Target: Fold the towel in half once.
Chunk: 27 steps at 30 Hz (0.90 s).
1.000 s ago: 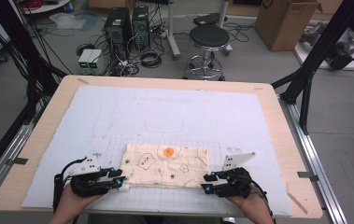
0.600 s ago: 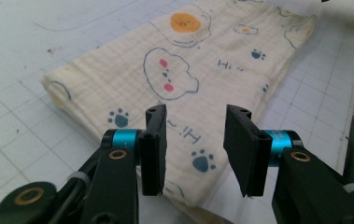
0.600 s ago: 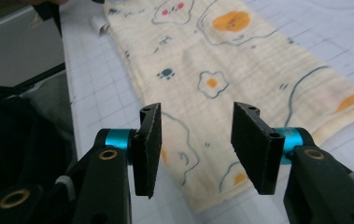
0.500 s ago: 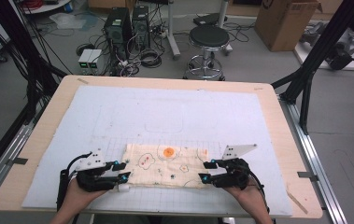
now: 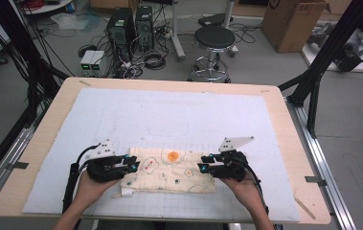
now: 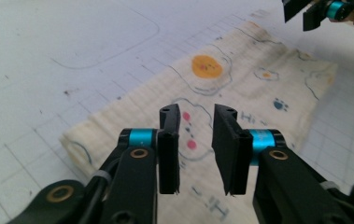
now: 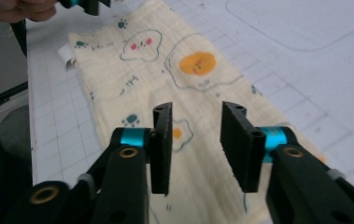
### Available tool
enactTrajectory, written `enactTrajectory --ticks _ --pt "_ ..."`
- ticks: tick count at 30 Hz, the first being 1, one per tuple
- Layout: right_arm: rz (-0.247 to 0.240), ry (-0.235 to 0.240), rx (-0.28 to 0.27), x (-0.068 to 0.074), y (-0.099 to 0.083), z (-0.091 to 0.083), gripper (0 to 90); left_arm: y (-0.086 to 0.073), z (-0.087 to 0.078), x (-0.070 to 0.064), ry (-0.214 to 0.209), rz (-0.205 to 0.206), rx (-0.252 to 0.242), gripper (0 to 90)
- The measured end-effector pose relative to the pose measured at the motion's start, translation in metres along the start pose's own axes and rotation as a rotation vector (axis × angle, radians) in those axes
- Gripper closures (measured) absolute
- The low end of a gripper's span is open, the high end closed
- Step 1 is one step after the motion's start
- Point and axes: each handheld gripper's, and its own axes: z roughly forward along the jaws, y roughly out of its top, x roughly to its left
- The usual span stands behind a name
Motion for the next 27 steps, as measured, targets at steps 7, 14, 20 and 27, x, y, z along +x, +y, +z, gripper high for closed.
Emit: enactTrajectory --ticks 7,14,20,27 --pt "-0.027 0.011 0.021 -0.008 0.021 0.025 78.0 0.014 0.019 0.010 0.028 -0.013 -0.002 81.4" --pt "-0.025 0.029 0.030 -0.017 0.033 0.050 88.7 0.030 0.046 0.011 0.035 0.002 0.020 83.4" --pt "-0.002 0.014 0.057 -0.025 0.039 0.073 89.5 0.029 0.069 0.017 0.064 0.017 0.081 86.5" --pt "0.007 -0.023 0.162 -0.034 0.032 0.096 89.4 0.019 0.079 0.031 0.121 0.000 0.188 86.6"
